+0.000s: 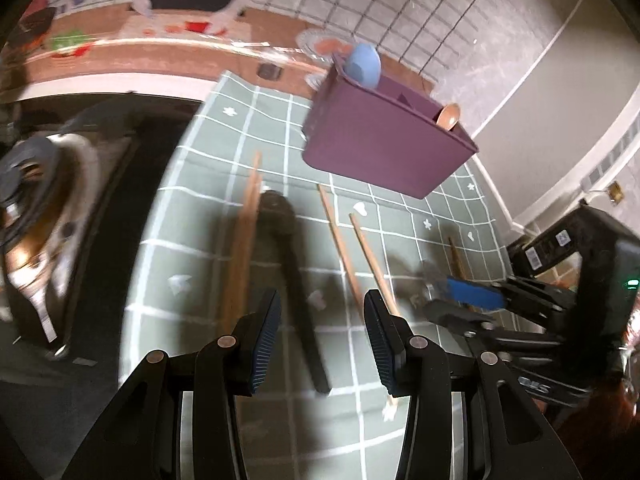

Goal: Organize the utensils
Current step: 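Lift the dark spoons off the mat with both tools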

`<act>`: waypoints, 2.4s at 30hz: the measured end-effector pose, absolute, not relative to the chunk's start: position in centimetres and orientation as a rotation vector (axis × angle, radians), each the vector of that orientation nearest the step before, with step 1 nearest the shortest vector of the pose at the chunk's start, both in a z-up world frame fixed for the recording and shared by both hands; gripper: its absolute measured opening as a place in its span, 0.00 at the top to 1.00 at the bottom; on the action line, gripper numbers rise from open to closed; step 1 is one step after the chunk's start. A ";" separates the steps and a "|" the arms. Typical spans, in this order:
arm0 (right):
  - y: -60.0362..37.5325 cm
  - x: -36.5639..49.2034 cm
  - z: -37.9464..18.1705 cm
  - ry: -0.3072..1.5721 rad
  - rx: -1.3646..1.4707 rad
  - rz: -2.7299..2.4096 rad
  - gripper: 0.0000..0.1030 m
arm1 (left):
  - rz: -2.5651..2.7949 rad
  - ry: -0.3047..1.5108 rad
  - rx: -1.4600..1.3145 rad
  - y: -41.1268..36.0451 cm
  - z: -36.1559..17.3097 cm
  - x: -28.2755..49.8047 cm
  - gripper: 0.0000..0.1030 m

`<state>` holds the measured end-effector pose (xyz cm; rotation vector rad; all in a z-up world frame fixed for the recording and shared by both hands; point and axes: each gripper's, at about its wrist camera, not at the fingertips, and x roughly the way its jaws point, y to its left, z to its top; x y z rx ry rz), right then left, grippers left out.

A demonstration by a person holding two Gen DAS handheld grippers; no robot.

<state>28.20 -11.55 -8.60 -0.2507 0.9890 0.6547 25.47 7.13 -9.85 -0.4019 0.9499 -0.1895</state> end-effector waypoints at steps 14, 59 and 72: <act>-13.6 32.7 -11.6 1.138 0.091 0.489 0.70 | -0.058 1.009 -0.265 5.1 -12.5 31.5 0.57; -14.5 30.5 -8.6 0.905 -0.192 0.439 0.98 | -0.106 1.011 -0.219 5.1 -12.7 35.4 0.57; -14.6 29.3 -9.7 1.011 -0.126 0.599 0.95 | -0.065 1.015 -0.020 3.4 -12.8 36.2 0.62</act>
